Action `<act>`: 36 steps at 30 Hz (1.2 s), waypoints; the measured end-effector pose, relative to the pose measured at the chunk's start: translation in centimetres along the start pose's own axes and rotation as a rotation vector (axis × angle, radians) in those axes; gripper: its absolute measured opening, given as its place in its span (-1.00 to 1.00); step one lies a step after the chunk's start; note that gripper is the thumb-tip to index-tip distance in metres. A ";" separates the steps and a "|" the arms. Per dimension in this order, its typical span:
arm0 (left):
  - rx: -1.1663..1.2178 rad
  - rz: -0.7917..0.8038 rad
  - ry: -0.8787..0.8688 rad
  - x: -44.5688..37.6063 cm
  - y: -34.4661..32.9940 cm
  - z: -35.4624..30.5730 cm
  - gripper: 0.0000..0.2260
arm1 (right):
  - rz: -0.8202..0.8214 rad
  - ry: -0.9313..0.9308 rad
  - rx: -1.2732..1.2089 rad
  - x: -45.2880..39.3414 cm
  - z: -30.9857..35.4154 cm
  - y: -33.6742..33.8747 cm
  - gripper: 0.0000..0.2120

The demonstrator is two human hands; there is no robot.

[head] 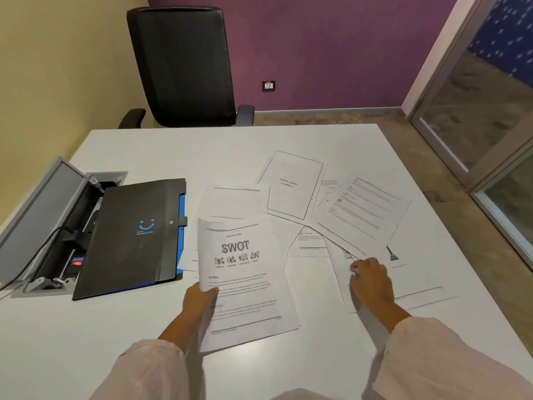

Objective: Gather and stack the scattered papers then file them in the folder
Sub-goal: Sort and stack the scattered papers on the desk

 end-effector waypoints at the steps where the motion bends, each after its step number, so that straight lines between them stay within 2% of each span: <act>1: -0.025 -0.020 -0.015 0.0 0.1 -0.3 -0.69 | -0.023 0.007 0.046 -0.2 0.1 0.2 -0.75; 4: -0.074 -0.085 -0.048 -0.1 0.5 -1.4 -0.64 | -0.022 0.055 0.160 -0.7 0.3 -0.3 -0.70; 11: -0.098 -0.095 -0.060 0.1 0.2 -2.2 -0.55 | 0.174 0.050 0.340 -1.9 0.5 -1.6 -0.57; 18: -0.066 -0.050 -0.142 -0.7 -0.9 -1.1 -0.69 | 0.256 -0.009 0.271 -2.5 0.5 -2.0 -0.46; 21: -0.055 -0.037 -0.147 -0.6 -0.9 -1.0 -0.76 | 0.226 0.056 0.246 -1.9 1.3 -2.3 -0.52; 22: -0.027 -0.028 -0.144 -0.3 -0.9 -1.1 -0.79 | 0.203 0.093 0.208 -1.5 1.9 -2.6 -0.54; 24: 0.042 -0.002 -0.136 0.1 -0.9 -1.0 -0.74 | 0.171 0.150 0.065 -0.3 3.5 -3.2 -0.50; 26: 0.095 0.027 -0.166 0.6 -0.9 -1.3 -0.69 | 0.218 0.163 -0.176 0.7 5.2 -4.0 -0.56; 29: 0.151 0.070 -0.207 1.1 -0.8 -2.3 -0.69 | 0.405 -0.047 -0.784 2.3 7.9 -4.8 -0.34; 30: 0.168 0.075 -0.221 1.0 -0.8 -2.5 -0.70 | 0.423 -0.111 -0.902 2.6 8.7 -4.7 -0.32; 34: 0.279 0.048 -0.350 2.1 -0.1 -4.6 -0.83 | 0.357 -0.115 -1.017 3.1 11.4 -2.8 -0.63; 36: 0.346 0.029 -0.398 3.0 0.7 -5.6 -0.83 | 0.333 -0.085 -1.055 3.0 12.2 -1.5 -0.66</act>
Point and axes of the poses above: each hand's wrist, its own x-axis away from the middle knuckle, its own y-axis out of the back of the hand, z = x × y, the point moved 3 cm from there along -x, towards the middle knuckle, and after that the axes turned 15 degrees about -x, right-handed, at the moved point
